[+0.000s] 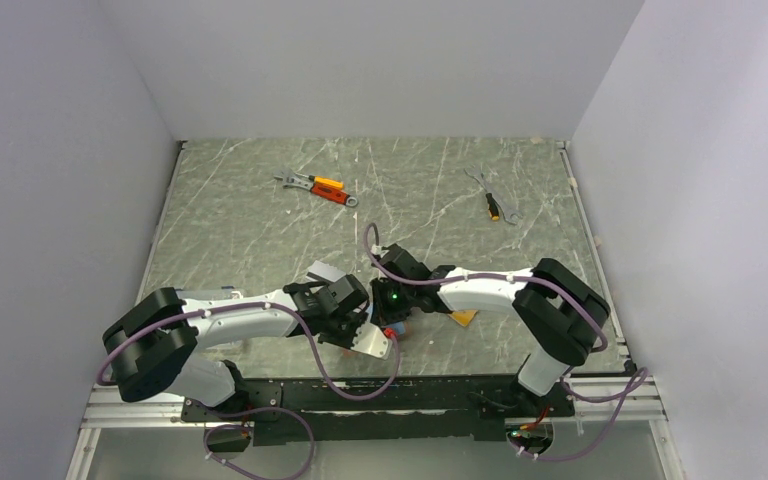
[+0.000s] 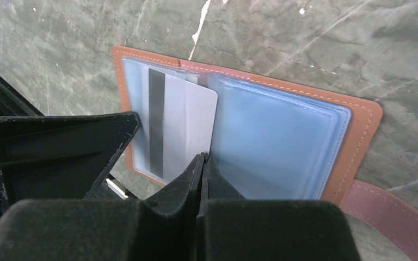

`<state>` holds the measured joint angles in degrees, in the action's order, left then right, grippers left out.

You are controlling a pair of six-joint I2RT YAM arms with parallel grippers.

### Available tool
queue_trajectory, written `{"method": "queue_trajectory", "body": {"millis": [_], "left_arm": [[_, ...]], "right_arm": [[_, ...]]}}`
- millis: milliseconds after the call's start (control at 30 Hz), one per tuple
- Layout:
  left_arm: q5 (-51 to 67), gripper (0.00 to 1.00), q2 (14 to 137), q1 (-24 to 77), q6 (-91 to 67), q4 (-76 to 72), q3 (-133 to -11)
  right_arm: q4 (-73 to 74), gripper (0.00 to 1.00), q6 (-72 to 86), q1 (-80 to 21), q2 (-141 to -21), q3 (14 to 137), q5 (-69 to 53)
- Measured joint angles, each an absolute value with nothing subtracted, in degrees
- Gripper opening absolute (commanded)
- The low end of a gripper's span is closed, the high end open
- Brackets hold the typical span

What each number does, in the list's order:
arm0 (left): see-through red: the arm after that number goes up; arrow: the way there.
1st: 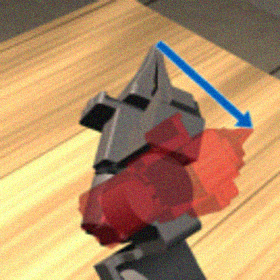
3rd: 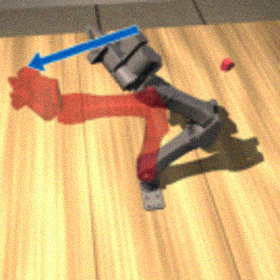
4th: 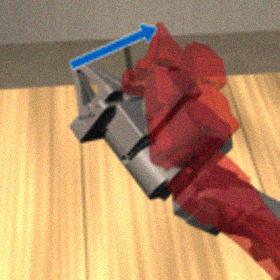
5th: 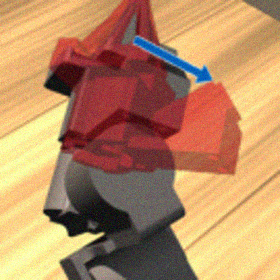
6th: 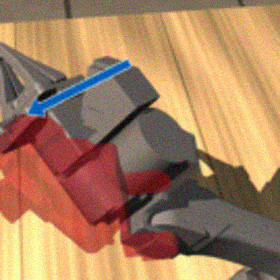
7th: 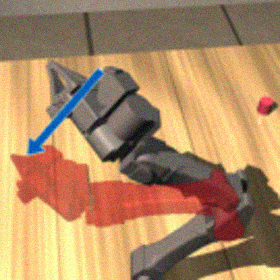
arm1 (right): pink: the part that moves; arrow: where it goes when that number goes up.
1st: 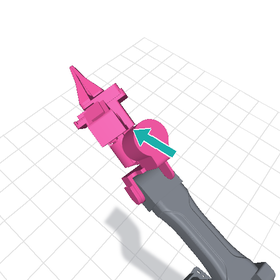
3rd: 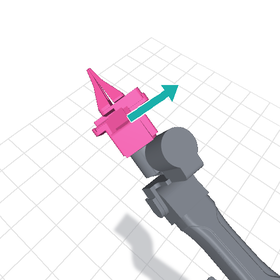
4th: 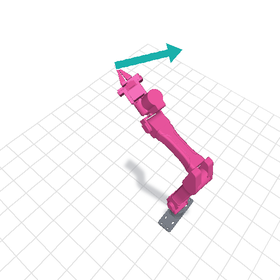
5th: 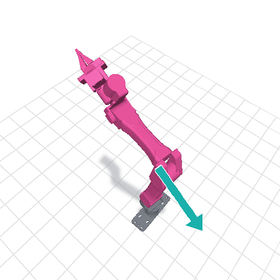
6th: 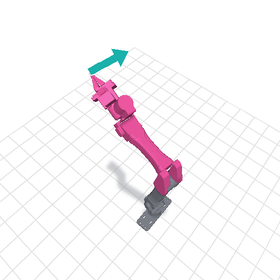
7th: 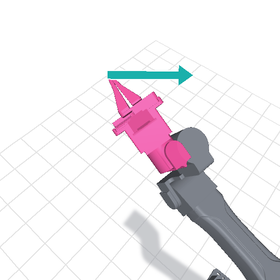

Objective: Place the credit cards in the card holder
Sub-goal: Insert the credit card into the card holder.

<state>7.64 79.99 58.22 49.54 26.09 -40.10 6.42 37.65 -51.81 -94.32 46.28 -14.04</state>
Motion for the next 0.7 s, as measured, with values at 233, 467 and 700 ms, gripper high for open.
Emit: {"method": "queue_trajectory", "body": {"millis": [233, 467, 700], "left_arm": [[7.49, 0.08, 79.92, 58.19, 48.31, 27.86, -41.50], [6.72, 0.06, 75.33, 57.23, 47.44, 32.03, -45.58], [4.16, 0.03, 76.12, 56.90, 47.24, 29.74, -38.52]], "right_arm": [[6.92, 0.00, 37.17, -52.05, -94.80, 46.98, -14.35], [6.76, 0.00, 37.19, -50.35, -94.80, 46.19, -15.79], [6.61, 0.00, 37.17, -50.28, -94.80, 46.19, -16.10]]}}
